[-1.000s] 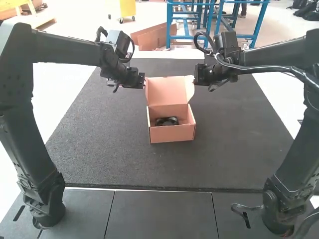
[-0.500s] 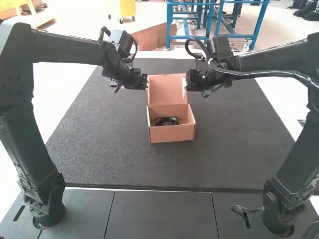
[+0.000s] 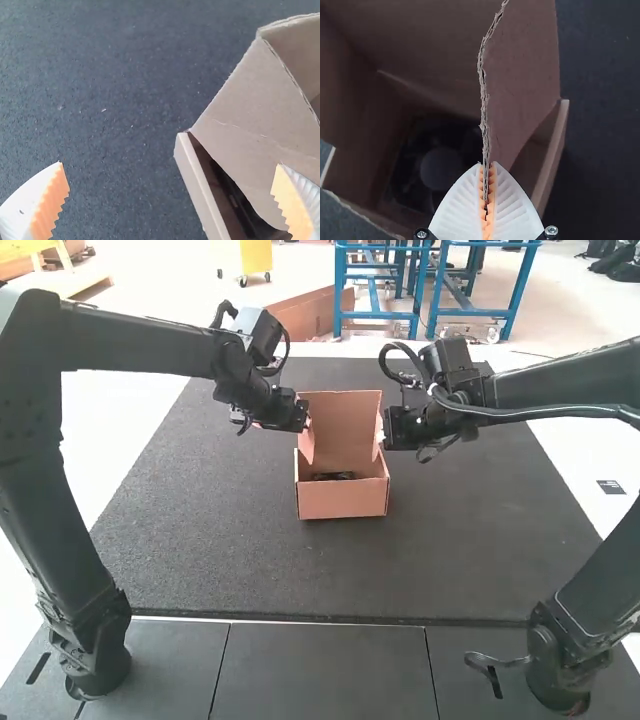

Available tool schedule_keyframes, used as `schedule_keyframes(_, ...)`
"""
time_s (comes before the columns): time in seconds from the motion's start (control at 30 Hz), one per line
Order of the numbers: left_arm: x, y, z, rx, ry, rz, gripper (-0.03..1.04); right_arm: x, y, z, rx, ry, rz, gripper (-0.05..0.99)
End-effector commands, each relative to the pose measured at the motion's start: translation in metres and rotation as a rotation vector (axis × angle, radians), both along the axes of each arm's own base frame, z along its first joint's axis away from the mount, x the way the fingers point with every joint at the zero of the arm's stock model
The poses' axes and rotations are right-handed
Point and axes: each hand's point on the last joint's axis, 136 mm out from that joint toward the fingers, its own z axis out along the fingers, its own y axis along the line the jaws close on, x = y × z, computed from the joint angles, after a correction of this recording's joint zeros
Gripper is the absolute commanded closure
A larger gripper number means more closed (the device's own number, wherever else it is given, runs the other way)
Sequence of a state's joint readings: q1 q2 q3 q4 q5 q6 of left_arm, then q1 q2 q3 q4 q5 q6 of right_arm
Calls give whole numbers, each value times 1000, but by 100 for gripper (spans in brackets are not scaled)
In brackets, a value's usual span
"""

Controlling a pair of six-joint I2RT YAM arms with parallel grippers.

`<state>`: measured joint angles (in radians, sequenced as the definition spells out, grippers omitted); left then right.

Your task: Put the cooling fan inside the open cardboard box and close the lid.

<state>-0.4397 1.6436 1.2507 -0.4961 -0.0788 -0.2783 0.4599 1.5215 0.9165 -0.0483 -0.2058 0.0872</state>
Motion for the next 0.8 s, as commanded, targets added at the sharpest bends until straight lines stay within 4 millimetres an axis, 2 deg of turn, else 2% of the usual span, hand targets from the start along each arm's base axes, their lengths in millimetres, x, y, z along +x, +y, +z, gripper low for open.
schedule_keyframes(0.0, -9, -6, 12, -20, -14, -21, 5, -1, -3, 10, 12, -26, -14, 96)
schedule_keyframes(0.27, -21, -2, 1, -7, 21, -22, 5, -13, -3, 4, 11, -12, -4, 96)
schedule_keyframes(0.77, -44, -15, -16, -16, 58, -78, 5, -38, -2, -24, -26, 24, 31, 96)
